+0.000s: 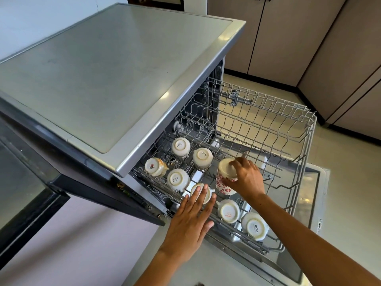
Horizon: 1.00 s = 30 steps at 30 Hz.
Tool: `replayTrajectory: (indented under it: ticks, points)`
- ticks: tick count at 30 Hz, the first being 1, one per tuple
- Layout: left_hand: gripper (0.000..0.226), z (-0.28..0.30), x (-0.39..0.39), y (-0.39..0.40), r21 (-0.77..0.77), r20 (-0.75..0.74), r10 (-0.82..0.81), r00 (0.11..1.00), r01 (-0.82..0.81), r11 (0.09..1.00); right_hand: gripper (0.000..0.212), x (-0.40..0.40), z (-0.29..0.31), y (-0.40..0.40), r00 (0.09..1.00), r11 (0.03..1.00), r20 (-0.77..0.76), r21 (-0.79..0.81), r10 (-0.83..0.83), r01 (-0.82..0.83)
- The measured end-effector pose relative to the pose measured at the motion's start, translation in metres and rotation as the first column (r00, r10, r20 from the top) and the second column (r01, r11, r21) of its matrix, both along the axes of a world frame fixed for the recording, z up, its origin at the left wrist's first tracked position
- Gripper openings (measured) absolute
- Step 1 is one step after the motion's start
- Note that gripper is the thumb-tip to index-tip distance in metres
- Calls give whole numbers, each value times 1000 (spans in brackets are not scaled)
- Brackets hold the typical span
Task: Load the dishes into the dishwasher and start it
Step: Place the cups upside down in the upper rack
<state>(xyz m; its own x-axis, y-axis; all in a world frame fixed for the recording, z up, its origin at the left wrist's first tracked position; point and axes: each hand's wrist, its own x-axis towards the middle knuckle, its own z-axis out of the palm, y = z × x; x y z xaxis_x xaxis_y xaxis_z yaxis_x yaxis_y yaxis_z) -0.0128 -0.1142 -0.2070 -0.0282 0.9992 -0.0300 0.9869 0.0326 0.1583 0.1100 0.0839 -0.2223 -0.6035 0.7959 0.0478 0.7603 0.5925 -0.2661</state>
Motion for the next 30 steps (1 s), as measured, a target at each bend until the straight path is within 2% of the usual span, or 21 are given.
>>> replayTrajectory:
  ticks: [11,17,22,30]
  points:
    - [59,0,0,2,10,-4,6,1000,-6,1000,61,-2,-7,0,997,1000,-76,26,-4,6]
    - [60,-2,2,0,4,10,8,1000,-8,1000,66,-2,-7,1,998,999,-52,-30,-39,37]
    - [59,0,0,0,12,17,3,1000,-3,1000,60,-4,0,4,992,997,-117,67,52,-44]
    - [59,-1,1,1,7,22,9,1000,-9,1000,58,-11,14,8,976,995,-215,100,8,14]
